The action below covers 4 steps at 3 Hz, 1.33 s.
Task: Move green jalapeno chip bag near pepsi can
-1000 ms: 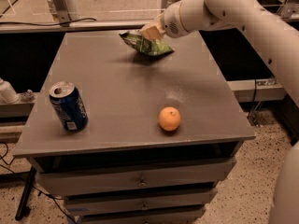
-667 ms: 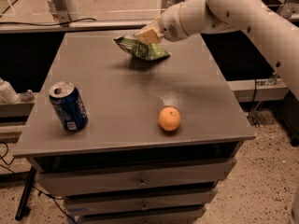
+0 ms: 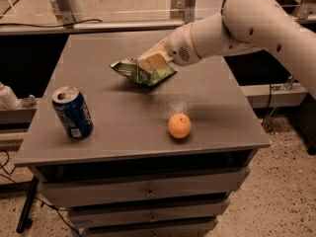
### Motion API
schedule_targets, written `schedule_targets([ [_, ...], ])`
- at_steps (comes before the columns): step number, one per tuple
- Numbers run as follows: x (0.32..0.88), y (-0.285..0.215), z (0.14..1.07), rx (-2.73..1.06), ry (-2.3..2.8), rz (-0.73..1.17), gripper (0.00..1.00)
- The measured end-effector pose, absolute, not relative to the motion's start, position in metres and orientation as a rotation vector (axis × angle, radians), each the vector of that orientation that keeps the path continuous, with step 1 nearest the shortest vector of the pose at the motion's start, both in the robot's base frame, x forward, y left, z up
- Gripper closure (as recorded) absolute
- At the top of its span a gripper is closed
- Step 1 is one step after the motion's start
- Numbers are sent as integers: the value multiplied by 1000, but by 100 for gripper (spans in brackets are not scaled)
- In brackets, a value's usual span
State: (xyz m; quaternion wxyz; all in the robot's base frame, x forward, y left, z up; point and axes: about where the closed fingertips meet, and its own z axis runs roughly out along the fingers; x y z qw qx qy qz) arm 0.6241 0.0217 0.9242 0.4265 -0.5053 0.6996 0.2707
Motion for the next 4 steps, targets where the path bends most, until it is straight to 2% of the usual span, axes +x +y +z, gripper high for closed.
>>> schedule_targets([
  [1, 624, 22, 925, -1263, 1748, 677, 100],
  [2, 624, 25, 924, -1267, 1746, 680, 82],
  [4, 622, 29, 923, -1275, 1743, 685, 35],
])
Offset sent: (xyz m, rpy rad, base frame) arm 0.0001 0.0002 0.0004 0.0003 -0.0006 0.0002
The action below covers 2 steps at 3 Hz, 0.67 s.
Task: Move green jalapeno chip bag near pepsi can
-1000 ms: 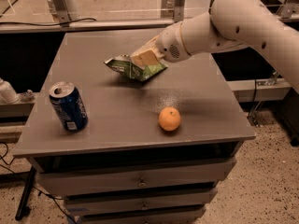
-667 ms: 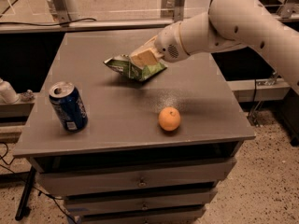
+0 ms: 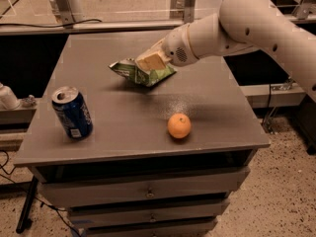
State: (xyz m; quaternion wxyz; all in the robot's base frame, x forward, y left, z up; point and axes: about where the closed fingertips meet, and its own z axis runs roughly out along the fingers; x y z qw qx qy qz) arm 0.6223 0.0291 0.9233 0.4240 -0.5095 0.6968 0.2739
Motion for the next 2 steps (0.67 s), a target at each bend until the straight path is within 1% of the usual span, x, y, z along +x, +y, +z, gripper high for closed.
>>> schedule_targets([
  [1, 617, 31, 920, -1274, 1747, 679, 12],
  [2, 608, 34, 912, -1267, 1757, 674, 0],
])
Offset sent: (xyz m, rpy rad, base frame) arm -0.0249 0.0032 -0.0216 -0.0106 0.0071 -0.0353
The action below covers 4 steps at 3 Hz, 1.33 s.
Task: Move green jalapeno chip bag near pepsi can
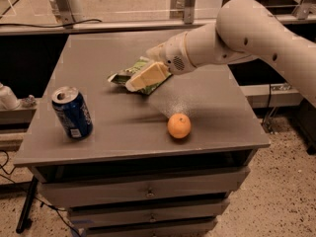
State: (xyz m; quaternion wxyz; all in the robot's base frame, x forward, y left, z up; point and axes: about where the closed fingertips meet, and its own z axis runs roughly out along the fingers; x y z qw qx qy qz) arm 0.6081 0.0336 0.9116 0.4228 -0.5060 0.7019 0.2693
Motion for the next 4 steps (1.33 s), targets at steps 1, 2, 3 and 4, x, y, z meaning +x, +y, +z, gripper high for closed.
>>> schedule_targets([
  [1, 602, 42, 897, -1251, 1769, 667, 0],
  [2, 604, 54, 879, -1235, 1790, 626, 0],
  [3, 613, 52, 867, -1212, 1804, 558, 19],
  [4, 619, 39, 867, -1195, 1805, 499, 43],
])
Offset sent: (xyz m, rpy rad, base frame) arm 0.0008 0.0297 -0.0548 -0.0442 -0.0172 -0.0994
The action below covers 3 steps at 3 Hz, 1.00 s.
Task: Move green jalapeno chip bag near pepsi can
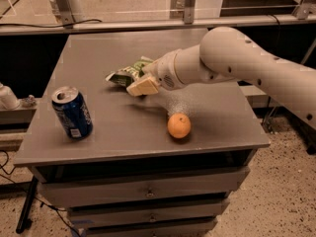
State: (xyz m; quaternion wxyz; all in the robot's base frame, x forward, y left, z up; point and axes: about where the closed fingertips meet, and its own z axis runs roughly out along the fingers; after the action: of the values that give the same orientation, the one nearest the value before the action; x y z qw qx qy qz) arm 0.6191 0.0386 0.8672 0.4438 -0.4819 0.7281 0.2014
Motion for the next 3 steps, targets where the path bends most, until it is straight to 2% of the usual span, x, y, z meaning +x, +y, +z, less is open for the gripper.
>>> schedule_targets([
  [2, 615, 31, 882, -1217, 1765, 453, 88],
  [3, 608, 40, 883, -1263, 1742, 476, 100],
])
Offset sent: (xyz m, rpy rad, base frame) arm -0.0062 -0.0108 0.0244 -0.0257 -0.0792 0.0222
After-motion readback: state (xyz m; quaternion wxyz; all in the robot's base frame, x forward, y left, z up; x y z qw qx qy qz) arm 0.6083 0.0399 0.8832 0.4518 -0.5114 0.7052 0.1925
